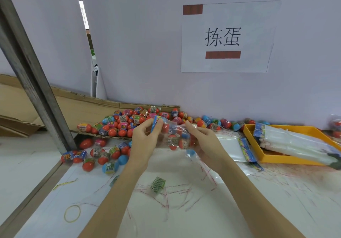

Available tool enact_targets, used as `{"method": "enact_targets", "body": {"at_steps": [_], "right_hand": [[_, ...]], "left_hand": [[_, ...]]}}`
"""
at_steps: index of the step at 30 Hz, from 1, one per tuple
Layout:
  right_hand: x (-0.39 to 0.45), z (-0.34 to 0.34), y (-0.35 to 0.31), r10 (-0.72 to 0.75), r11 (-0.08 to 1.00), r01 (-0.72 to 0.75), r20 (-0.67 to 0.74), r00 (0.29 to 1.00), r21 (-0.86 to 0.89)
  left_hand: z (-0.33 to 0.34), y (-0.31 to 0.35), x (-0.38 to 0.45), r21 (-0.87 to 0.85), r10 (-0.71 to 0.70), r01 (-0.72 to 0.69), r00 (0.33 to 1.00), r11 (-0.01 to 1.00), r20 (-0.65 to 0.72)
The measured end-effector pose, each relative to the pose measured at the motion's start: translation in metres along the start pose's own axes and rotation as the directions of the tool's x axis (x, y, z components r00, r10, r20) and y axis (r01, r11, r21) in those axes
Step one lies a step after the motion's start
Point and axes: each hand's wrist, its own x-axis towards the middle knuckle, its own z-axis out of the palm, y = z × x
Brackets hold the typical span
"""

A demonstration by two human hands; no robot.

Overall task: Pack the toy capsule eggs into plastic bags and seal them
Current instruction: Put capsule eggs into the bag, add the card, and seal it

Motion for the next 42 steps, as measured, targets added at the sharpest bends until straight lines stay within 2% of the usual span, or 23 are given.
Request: {"method": "enact_targets", "body": {"at_steps": [4, 9, 13, 18, 24, 27, 31, 32, 34, 36, 38, 40, 42], "right_hand": [[0.0, 0.002, 0.001, -0.055, 0.998, 0.054, -0.064, 0.996, -0.016], [-0.002, 0.009, 0.001, -0.14, 0.99, 0.138, -0.076, 0.987, -0.027], [-0.002, 0.008, 0.002, -0.106, 0.994, 0.103, -0.093, 0.99, -0.039], [0.002, 0.007, 0.001, -0.077, 0.995, 0.065, -0.146, 0.986, -0.081], [0.001, 0.011, 0.0, -0.076, 0.991, 0.051, -0.209, 0.975, -0.123], [0.001, 0.011, -0.001, -0.074, 0.993, 0.055, -0.2, 0.977, -0.1], [0.003, 0.01, 0.002, -0.062, 0.998, 0.064, -0.296, 0.953, -0.002], [0.004, 0.009, 0.002, -0.019, 0.997, 0.038, -0.284, 0.959, 0.062], [0.005, 0.003, -0.002, 0.047, 0.988, -0.023, -0.154, 0.987, 0.153], [0.005, -0.001, -0.003, 0.035, 0.994, -0.04, 0.043, 0.998, 0.104], [0.006, -0.004, 0.002, -0.017, 1.0, 0.019, 0.153, 0.988, -0.014], [0.007, -0.004, 0.006, -0.059, 0.997, 0.065, 0.133, 0.989, -0.042], [0.009, -0.005, 0.008, -0.11, 0.994, 0.112, 0.078, 0.991, -0.019]], "left_hand": [[0.0, -0.001, 0.0, 0.026, 0.081, -0.08, 0.995, 0.996, -0.062], [0.002, -0.003, 0.001, 0.049, 0.069, -0.064, 0.993, 0.997, -0.097], [0.0, -0.001, 0.002, 0.142, 0.13, -0.124, 0.991, 0.982, -0.04], [0.002, 0.004, -0.004, 0.254, 0.268, -0.249, 0.962, 0.935, -0.046], [0.005, 0.007, -0.007, 0.274, 0.302, -0.28, 0.953, 0.92, -0.038], [0.003, 0.008, -0.007, 0.271, 0.324, -0.303, 0.946, 0.914, -0.035], [0.005, 0.012, -0.01, 0.264, 0.363, -0.353, 0.932, 0.898, 0.009], [0.006, 0.012, -0.01, 0.264, 0.367, -0.355, 0.93, 0.897, 0.003], [0.005, 0.012, -0.009, 0.276, 0.363, -0.336, 0.93, 0.901, -0.053], [0.002, 0.01, -0.006, 0.278, 0.333, -0.288, 0.934, 0.916, -0.13], [0.0, 0.007, -0.003, 0.266, 0.302, -0.251, 0.938, 0.931, -0.171], [0.001, 0.006, -0.003, 0.273, 0.281, -0.228, 0.943, 0.935, -0.178], [0.002, 0.003, -0.002, 0.221, 0.202, -0.159, 0.961, 0.962, -0.188]]}}
